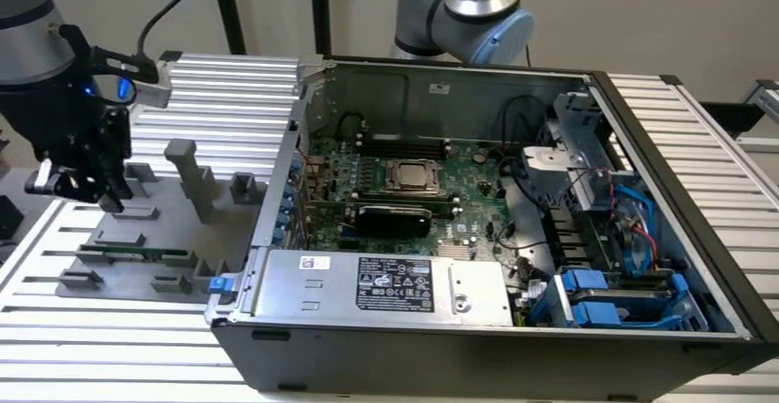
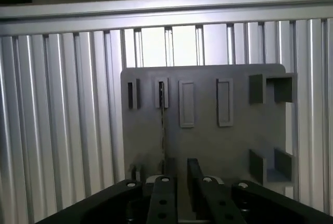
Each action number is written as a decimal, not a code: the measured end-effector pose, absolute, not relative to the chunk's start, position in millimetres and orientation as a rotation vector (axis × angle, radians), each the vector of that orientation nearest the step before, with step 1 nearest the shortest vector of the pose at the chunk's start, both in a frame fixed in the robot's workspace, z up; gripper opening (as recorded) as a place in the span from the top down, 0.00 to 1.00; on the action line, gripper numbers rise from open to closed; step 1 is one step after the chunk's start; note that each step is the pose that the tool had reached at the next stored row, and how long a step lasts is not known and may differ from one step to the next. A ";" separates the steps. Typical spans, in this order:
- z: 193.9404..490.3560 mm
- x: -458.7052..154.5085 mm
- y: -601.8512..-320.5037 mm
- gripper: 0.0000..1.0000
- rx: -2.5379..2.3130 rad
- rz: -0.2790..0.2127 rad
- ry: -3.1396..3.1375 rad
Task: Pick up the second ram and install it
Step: 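Pick up the second ram and move it above second insertion slot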
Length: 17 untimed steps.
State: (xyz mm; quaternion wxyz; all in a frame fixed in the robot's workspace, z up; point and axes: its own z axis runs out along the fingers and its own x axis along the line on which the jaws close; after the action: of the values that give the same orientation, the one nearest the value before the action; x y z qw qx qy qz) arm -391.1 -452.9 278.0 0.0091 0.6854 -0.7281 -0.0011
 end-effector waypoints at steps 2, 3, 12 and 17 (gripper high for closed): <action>274.6 -390.1 -454.0 0.00 2.149 -0.003 -2.265; 272.7 -389.6 -454.6 0.00 2.154 -0.002 -2.261; 256.4 -389.2 -460.5 0.00 2.172 -0.001 -2.242; 247.1 -389.1 -465.1 0.00 2.173 -0.001 -2.243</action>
State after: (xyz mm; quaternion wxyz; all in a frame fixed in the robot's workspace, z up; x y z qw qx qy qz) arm -389.1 -465.1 247.1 0.0096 0.6958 -0.7182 -0.0004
